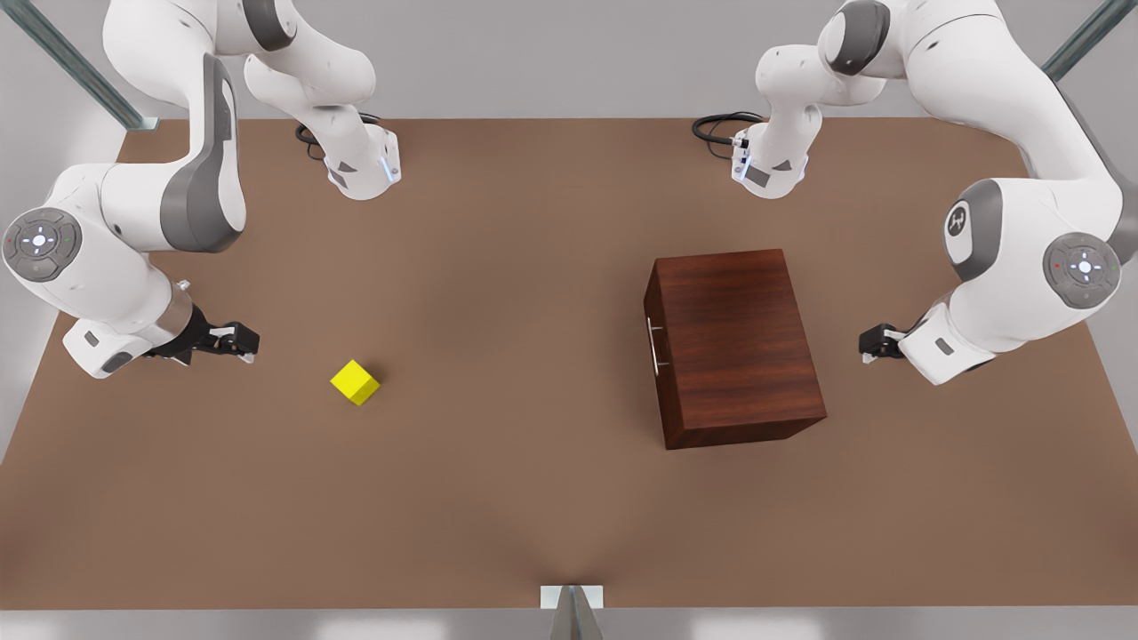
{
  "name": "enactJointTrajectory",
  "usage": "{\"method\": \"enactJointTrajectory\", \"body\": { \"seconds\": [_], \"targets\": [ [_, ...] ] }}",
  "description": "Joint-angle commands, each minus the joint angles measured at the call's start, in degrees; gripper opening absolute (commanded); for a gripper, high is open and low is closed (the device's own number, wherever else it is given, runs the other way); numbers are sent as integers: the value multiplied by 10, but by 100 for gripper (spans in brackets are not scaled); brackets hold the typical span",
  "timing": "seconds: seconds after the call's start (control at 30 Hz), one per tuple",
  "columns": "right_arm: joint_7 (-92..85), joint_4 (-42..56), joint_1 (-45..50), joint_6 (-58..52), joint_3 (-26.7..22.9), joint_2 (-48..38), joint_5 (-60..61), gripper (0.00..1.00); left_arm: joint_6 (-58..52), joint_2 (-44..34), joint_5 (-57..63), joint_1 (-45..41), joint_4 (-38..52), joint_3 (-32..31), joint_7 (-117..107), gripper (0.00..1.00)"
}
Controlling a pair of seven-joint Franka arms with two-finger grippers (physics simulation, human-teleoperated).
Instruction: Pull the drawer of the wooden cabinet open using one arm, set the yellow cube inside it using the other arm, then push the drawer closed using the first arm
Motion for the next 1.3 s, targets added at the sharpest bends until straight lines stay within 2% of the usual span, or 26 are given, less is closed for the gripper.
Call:
{"method": "enactJointTrajectory", "body": {
  "seconds": [0.0, 0.03, 0.1, 0.17, 0.2, 0.23, 0.43, 0.5, 0.6, 0.63, 0.7, 0.77, 0.8, 0.83, 0.87, 0.9, 1.03, 1.27],
  "targets": [
    [-1, 1, 0, 0, 0, 0, 1, 100, 5, 0, 1, 0, 1, -1, 5, 100],
    [-1, 1, 0, 0, 0, 0, 1, 100, 4, 3, 4, -7, 1, -12, -13, 100],
    [-1, 1, 0, 0, 0, 0, 1, 100, 4, 14, 4, -75, 2, -12, -184, 100],
    [0, 1, 0, 2, 0, 3, 1, 100, 4, 38, 4, -180, 1, -12, -412, 100],
    [0, 2, 1, 4, 0, 14, -1, 100, 6, 60, 52, -229, 1, -12, -499, 100],
    [-1, 1, 2, 22, 0, 18, -1, 100, 7, 68, 58, -255, 1, -12, -524, 100],
    [0, -96, -1, 140, 7, 39, 1, 100, 91, 123, 66, -352, 1, -11, -810, 100],
    [5, -131, 4, 182, 15, 45, 1, 100, 114, 145, 104, -375, 1, -11, -893, 100],
    [-65, -149, -7, 196, 65, 54, 27, 100, 123, 165, 119, -372, -12, -9, -908, 98],
    [-138, -155, -9, 198, 64, 54, 47, 100, 122, 167, 126, -371, -21, -9, -901, 96],
    [-171, -169, -20, 199, 67, 55, 62, 100, 118, 167, 126, -365, -29, -9, -876, 93],
    [-228, -197, -22, 205, 75, 53, 70, 100, 116, 167, 129, -361, -37, -9, -836, 75],
    [-258, -241, -55, 240, 109, 37, 76, 100, 114, 167, 129, -361, -37, -9, -830, 68],
    [-268, -297, -114, 291, 168, 31, 76, 100, 115, 168, 129, -360, -41, -9, -827, 66],
    [-272, -318, -130, 315, 192, 32, 74, 100, 114, 171, 129, -360, -41, -9, -815, 66],
    [-277, -326, -130, 320, 194, 32, 70, 100, 110, 171, 129, -356, -45, -8, -806, 66],
    [-322, -343, -131, 380, 194, 74, 44, 100, 96, 171, 139, -349, -49, -7, -774, 66],
    [-354, -350, -122, 380, 194, 102, -97, 100, 95, 194, 146, -352, -54, -8, -766, 66]
  ]
}}
